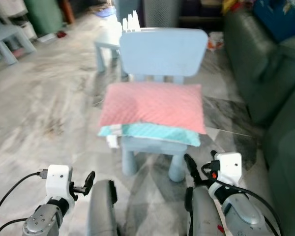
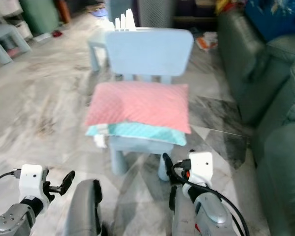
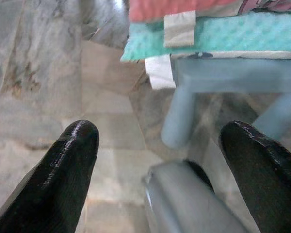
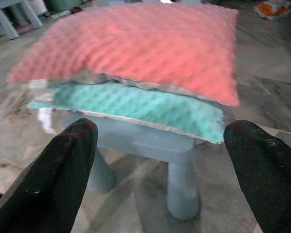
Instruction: Move the pillow to the sofa
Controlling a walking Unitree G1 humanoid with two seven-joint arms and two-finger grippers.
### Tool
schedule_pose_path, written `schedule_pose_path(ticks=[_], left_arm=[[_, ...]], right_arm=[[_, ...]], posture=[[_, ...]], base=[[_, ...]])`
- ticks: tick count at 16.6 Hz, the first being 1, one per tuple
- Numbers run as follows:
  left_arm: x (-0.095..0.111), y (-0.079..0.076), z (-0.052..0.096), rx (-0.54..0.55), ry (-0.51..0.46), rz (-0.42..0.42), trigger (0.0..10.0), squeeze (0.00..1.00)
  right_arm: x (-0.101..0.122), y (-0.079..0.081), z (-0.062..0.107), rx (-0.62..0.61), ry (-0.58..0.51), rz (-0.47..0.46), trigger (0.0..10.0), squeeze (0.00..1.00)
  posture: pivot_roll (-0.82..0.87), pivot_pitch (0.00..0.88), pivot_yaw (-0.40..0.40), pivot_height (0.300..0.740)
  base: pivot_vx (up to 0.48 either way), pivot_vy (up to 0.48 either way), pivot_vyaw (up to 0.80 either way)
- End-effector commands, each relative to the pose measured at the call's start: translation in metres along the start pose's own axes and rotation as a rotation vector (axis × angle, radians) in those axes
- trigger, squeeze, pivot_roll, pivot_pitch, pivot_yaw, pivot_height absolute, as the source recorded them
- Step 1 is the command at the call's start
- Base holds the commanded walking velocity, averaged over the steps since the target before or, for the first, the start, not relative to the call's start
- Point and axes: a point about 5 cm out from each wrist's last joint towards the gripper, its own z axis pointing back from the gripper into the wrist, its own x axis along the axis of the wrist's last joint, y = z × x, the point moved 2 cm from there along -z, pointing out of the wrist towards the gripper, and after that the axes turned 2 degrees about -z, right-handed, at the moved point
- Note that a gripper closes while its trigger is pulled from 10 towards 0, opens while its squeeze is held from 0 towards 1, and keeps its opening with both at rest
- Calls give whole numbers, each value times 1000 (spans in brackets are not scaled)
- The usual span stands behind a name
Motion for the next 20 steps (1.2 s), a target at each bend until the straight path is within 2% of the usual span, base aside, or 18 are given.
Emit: schedule_pose_path(ticks=[1,5,7,8,9,10,11,12,14,15,17,20], left_arm=[[4,6,-1,37,-16,-26,10000,0],[23,19,-9,100,-96,-26,10000,0],[40,29,-19,136,-150,-33,10000,0],[50,34,-23,155,-179,-15,10000,0],[77,45,-35,187,-261,15,10000,0],[83,46,-38,185,-280,26,10000,0],[97,48,-42,187,-329,-1,10000,0],[108,52,-44,214,-373,18,10000,0],[118,58,-50,246,-388,53,10000,0],[132,61,-53,258,-433,69,10000,0],[149,70,-60,271,-477,92,10000,0],[173,81,-66,299,-535,118,10000,0]], right_arm=[[-1,-1,-1,1,6,6,10000,0],[6,-1,-8,17,-20,32,10000,0],[19,-1,-14,30,-59,57,10000,0],[25,-1,-18,35,-77,63,10000,0],[43,-4,-28,46,-129,88,10000,0],[47,-5,-30,48,-143,87,10000,0],[56,-9,-37,39,-163,98,10000,0],[67,-11,-43,41,-192,105,10000,0],[85,-13,-49,50,-244,114,10000,0],[103,-14,-54,60,-301,121,10000,0],[126,-14,-64,92,-358,109,10000,0],[146,-13,-75,129,-402,134,10000,0]], posture=[[-64,109,54,447],[-65,102,49,398],[-69,97,46,373],[-71,96,44,363],[-74,94,39,344],[-75,94,38,339],[-79,94,37,339],[-83,93,37,339],[-89,93,35,339],[-86,95,32,339],[-88,101,28,339],[-86,103,25,339]], base=[[0,0,0],[0,0,0],[0,0,0],[0,0,0],[0,0,0],[0,0,0],[0,0,0],[0,0,0],[0,0,0],[0,0,0],[0,0,0],[0,0,0]])
